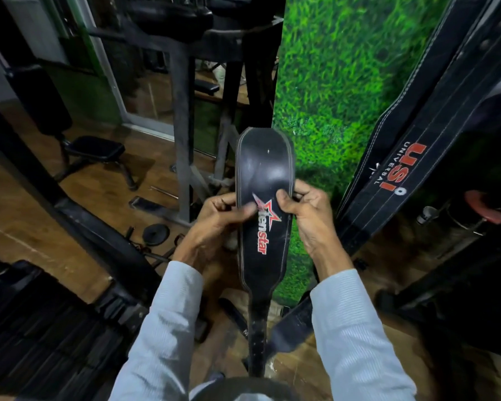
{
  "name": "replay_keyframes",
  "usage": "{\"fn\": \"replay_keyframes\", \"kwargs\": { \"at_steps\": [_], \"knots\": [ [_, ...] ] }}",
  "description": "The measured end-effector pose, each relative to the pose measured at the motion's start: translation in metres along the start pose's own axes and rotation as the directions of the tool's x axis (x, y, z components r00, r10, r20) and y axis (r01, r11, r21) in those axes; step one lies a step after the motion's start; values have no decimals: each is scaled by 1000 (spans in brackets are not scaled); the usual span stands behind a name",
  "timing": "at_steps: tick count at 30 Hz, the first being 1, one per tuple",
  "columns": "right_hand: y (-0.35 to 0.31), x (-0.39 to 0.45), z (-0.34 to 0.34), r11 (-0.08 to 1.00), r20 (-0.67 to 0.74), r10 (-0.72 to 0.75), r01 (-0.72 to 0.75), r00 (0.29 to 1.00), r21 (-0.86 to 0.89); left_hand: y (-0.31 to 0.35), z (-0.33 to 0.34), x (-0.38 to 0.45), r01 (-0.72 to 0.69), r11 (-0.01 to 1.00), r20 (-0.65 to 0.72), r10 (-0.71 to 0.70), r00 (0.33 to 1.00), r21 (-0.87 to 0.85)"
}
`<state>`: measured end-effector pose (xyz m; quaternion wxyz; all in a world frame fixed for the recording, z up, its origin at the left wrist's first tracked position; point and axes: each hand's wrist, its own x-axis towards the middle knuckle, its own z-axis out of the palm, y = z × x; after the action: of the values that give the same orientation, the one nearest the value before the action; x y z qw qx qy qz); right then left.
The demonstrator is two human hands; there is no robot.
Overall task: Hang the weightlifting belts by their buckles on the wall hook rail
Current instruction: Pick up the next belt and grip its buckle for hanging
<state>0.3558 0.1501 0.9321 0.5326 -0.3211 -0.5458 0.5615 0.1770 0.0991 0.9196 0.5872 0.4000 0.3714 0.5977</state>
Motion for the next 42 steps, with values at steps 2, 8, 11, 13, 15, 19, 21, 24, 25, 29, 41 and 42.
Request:
{"fn": "replay_keyframes", "kwargs": {
  "at_steps": [2, 8, 11, 13, 15, 19, 21, 24, 25, 29, 41, 42],
  "knots": [
    [13, -7, 1, 997, 13, 36, -35, 999, -74, 15, 3, 8, -40, 998, -59, 36, 998, -56],
    [20, -16, -12, 978, 52, 205, -207, 977, 31, 8, 11, 21, -102, 994, -135, 98, 986, -23],
    [3, -10, -15, 963, 3, 247, -246, 969, 108, -4, 12, 17, -104, 990, -8, 105, 994, 96],
    [-3, -3, -11, 968, -9, 238, -236, 971, 85, -9, 10, 13, -86, 987, 8, 86, 996, 137],
    [-5, 1, -4, 978, 4, 189, -188, 982, 86, -14, 10, 9, -41, 988, -24, 45, 999, 151],
    [14, -9, 5, 992, 38, 115, -113, 993, -54, -7, 3, 13, 166, 985, -124, -171, 977, -51],
    [24, -19, 7, 987, 55, 157, -156, 986, -35, -2, -1, 17, 240, 969, -194, -248, 949, -63],
    [36, -27, -6, 975, 81, 216, -211, 973, -65, -8, 0, 19, 127, 991, -214, -134, 967, -46],
    [38, -29, -10, 969, 87, 238, -230, 967, -87, -9, 3, 17, 104, 993, -184, -113, 976, -55],
    [40, -35, -19, 912, -52, 396, -399, 917, -95, -20, 9, 19, -5, 999, -204, -3, 979, -36],
    [25, -15, -3, 940, -244, 297, -327, 923, -94, -33, -6, 10, 214, 976, -31, -215, 976, -39],
    [29, -18, -8, 936, -247, 292, -330, 924, -125, -32, -5, 13, 254, 966, -37, -256, 966, -52]
  ]
}}
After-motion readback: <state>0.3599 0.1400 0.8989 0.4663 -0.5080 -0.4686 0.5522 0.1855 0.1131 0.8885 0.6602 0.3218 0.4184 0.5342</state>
